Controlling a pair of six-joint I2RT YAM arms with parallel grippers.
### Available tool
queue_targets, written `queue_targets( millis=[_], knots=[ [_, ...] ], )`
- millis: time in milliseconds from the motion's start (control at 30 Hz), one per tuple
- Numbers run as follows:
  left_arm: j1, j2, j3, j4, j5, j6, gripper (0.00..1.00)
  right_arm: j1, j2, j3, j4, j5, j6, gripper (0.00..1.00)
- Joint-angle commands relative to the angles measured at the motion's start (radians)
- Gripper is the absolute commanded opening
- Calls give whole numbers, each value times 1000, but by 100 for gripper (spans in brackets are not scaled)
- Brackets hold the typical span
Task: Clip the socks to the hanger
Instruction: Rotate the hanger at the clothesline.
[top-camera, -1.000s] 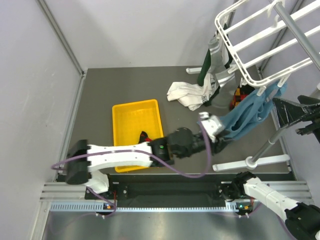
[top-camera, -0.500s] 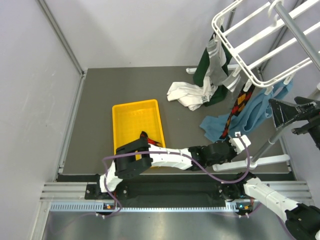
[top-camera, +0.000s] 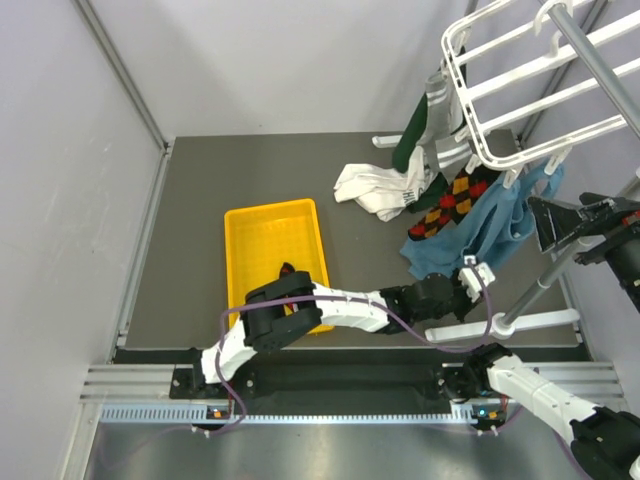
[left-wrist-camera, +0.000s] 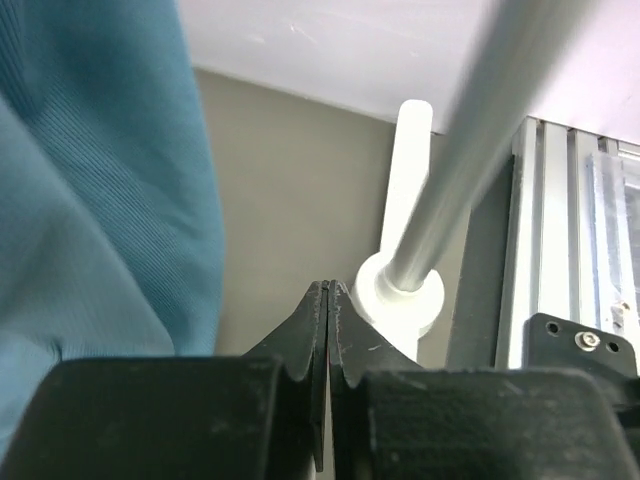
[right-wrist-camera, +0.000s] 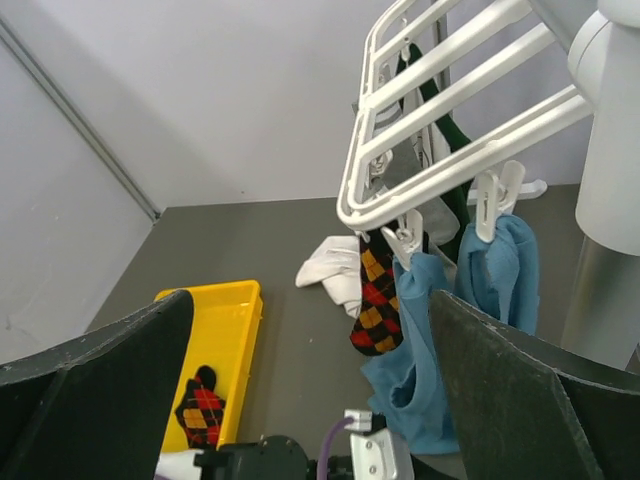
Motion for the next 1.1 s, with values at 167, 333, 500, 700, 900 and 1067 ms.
queue_targets(
  millis=[167, 333, 500, 700, 900, 1067],
  knots=[
    [160, 78, 145, -17, 124, -246, 0, 9, 8, -23, 52, 8, -8, 100],
    [242, 113, 206, -54, 141, -325, 0, 9, 18, -21, 58, 2, -10, 100],
    [348, 101, 255, -104, 85, -360, 0, 9, 32, -9, 66, -7, -7, 100],
    [513, 61, 370, -274, 43, -357, 0, 11, 67, 31, 57, -28, -2, 100],
    [688, 2, 476, -423, 95, -360, 0, 11, 103, 77, 52, -39, 2, 100],
    [797, -21, 608, -693, 215, -374, 3, 11, 136, 129, 52, -52, 4, 100]
  ],
)
